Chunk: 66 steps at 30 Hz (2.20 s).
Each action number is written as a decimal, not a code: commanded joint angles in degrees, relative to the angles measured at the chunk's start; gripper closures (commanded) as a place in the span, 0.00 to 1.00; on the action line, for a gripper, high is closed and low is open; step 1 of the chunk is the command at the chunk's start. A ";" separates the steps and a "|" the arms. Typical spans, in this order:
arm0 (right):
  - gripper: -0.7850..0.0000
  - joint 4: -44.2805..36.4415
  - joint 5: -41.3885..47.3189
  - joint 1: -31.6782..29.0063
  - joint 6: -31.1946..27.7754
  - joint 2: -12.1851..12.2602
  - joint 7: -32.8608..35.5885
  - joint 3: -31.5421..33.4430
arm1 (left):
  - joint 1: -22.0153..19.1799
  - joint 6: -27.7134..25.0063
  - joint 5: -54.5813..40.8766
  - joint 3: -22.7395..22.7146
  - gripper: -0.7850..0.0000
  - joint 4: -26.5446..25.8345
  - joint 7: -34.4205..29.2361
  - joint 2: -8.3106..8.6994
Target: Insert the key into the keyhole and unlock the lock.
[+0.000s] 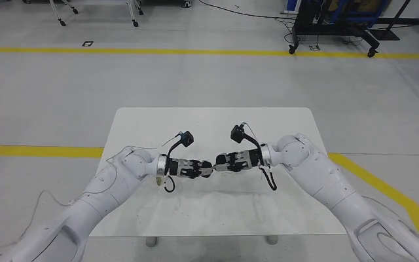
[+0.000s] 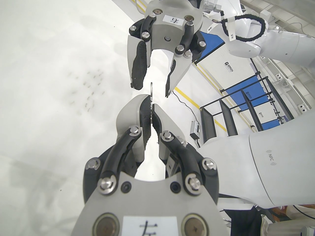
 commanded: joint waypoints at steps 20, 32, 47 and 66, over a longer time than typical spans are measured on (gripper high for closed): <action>1.00 2.86 -0.32 0.98 -3.36 -0.70 -1.49 -1.02 | -1.46 -0.58 -0.98 2.25 0.00 1.03 0.59 0.01; 1.00 4.83 2.52 -3.57 -10.49 1.50 -8.61 5.19 | 0.47 -1.51 -13.31 -2.93 0.00 2.30 1.63 0.83; 1.00 0.66 3.55 -9.70 -11.06 2.66 -20.12 11.33 | 3.98 -1.51 -15.20 -9.36 0.00 2.23 5.41 1.21; 1.00 0.66 3.55 -9.70 -11.06 2.66 -20.12 11.33 | 29.05 9.74 27.46 -44.89 0.00 -27.04 19.56 13.59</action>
